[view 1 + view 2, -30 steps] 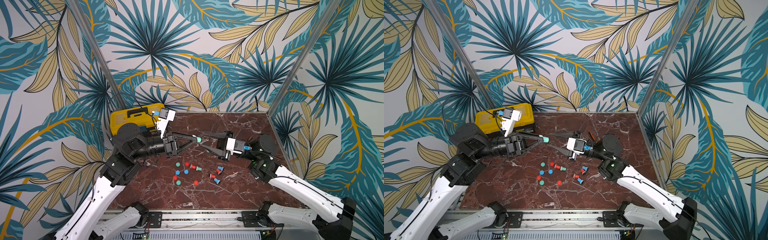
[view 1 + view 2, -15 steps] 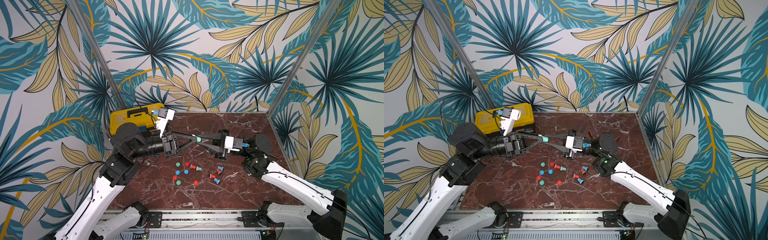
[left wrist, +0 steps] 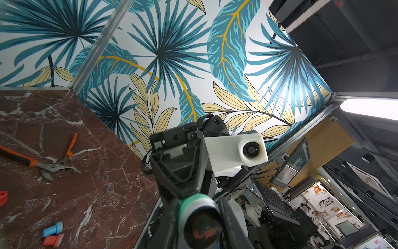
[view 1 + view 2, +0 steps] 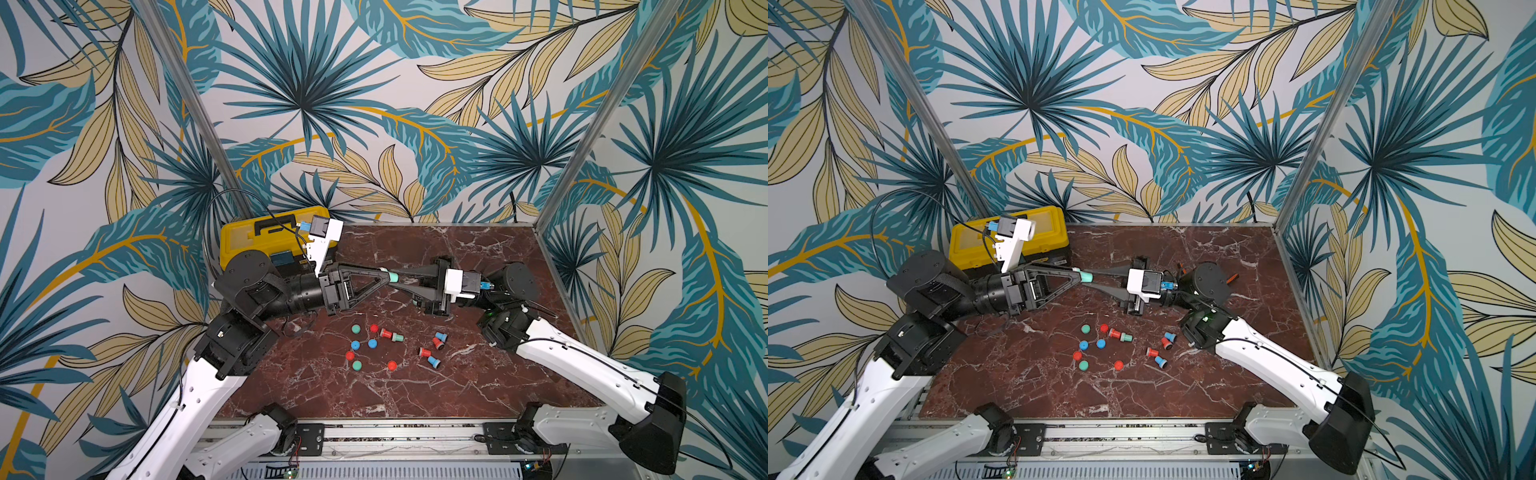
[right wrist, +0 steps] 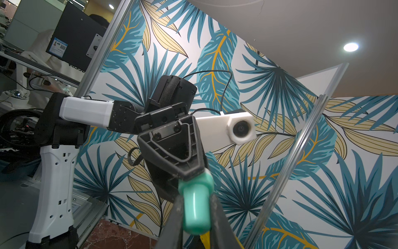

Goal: Close the stamp cap
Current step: Pick up the stamp from the center of the board, then close the cover of the stamp.

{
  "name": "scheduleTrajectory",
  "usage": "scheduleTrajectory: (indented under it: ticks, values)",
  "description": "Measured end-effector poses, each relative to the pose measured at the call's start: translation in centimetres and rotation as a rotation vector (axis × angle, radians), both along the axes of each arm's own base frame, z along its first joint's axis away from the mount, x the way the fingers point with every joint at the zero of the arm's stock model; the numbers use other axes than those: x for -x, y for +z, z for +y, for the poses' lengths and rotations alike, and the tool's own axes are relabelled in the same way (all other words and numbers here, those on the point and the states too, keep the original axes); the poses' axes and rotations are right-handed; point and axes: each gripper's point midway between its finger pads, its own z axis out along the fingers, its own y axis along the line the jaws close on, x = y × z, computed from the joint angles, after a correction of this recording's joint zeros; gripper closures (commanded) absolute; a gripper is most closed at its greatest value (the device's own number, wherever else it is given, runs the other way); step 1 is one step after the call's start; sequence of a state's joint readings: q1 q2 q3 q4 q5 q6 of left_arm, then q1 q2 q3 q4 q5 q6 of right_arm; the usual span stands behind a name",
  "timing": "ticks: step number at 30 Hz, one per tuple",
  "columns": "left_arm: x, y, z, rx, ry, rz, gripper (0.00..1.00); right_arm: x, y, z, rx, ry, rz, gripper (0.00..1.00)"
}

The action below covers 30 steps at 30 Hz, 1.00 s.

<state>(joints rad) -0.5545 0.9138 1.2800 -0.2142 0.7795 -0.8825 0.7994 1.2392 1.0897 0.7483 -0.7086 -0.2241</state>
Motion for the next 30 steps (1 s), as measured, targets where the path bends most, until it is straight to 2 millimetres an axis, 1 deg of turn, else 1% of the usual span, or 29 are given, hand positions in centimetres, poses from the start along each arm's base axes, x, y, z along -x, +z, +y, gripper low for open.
scheduleTrajectory:
  ticks: [1,5,7,10,12,15,18,23,27,30]
  values:
    - [-0.1,-0.1,0.1,0.001,0.015,-0.004,0.58,-0.1,-0.1,0.0,0.004,-0.002,0.007,1.0]
    - [-1.1,-0.8,0.9,-0.006,0.098,-0.017,0.43,-1.1,0.1,-0.2,-0.006,-0.057,0.04,1.0]
    - [-1.9,-0.9,1.6,-0.008,0.148,-0.026,0.42,-1.5,0.0,-0.5,-0.007,-0.092,0.069,1.0]
    - [-3.7,-1.5,2.8,-0.031,0.238,-0.04,0.41,-2.5,-0.5,-1.1,0.009,-0.158,0.132,1.0]
    - [-5.0,-2.5,3.6,-0.078,0.305,-0.036,0.4,-3.4,-1.1,-1.4,0.03,-0.211,0.188,1.0]
    - [-7.2,-4.7,4.7,-0.2,0.416,-0.034,0.37,-5.1,-2.8,-1.6,0.076,-0.289,0.29,1.0]
    - [-9.1,-7.3,6.2,-0.336,0.516,-0.044,0.35,-7.0,-5.4,-1.9,0.134,-0.374,0.426,1.0]
    - [-12.4,-11.8,10.0,-0.532,0.669,-0.034,0.34,-10.0,-10.5,-2.2,0.235,-0.505,0.689,1.0]
    - [-14.9,-17.0,13.3,-0.676,0.741,0.04,0.34,-11.8,-15.5,-2.2,0.325,-0.594,0.925,1.0]
    - [-16.0,-20.6,15.7,-0.764,0.77,0.108,0.34,-12.7,-19.5,-1.9,0.407,-0.653,1.115,1.0]
